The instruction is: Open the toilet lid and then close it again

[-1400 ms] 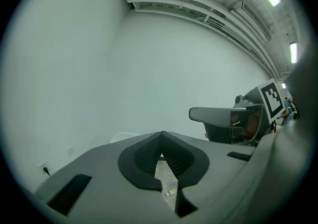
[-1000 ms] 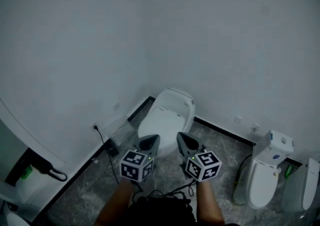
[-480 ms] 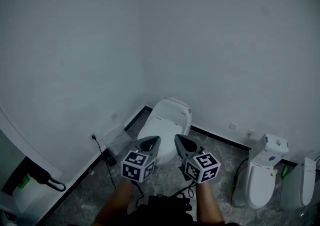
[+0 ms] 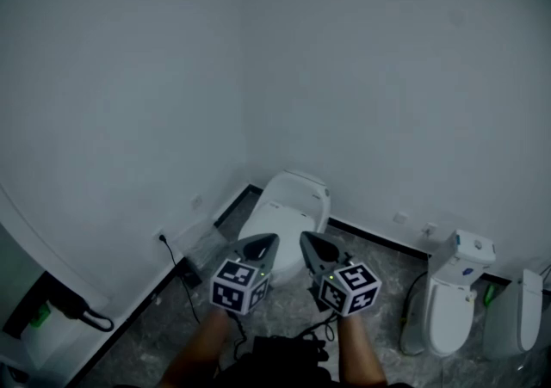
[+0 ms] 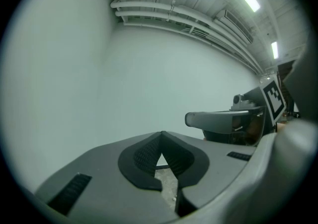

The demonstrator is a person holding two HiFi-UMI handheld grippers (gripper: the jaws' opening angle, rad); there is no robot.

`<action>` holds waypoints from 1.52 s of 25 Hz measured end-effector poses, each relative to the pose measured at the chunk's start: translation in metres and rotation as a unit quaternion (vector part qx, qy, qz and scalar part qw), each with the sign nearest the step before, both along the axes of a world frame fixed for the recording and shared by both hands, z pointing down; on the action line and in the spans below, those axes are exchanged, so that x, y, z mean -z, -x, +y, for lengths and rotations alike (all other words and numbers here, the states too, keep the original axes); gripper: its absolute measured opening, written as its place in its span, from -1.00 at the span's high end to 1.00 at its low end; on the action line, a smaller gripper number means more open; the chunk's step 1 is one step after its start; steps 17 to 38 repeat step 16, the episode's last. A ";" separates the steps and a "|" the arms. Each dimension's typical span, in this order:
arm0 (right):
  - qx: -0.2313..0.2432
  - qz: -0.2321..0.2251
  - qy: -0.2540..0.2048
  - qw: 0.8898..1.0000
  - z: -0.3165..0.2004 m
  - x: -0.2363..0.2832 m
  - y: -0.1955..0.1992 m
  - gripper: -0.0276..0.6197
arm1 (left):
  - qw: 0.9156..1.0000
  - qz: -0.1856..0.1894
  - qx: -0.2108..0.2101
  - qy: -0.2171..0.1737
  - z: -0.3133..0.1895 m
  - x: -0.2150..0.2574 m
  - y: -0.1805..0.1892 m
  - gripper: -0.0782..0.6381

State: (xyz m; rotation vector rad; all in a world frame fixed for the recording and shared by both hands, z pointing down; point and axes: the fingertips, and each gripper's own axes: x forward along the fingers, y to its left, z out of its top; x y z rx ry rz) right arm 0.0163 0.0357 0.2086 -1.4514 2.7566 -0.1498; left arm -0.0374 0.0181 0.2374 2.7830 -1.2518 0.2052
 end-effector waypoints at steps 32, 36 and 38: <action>0.002 -0.001 -0.006 1.000 0.006 0.004 0.008 0.89 | 1.000 0.003 0.002 -0.006 0.007 0.005 0.007 0.76; 0.002 -0.001 -0.006 1.000 0.006 0.004 0.008 0.89 | 1.000 0.003 0.002 -0.006 0.007 0.005 0.007 0.76; 0.002 -0.001 -0.006 1.000 0.006 0.004 0.008 0.89 | 1.000 0.003 0.002 -0.006 0.007 0.005 0.007 0.76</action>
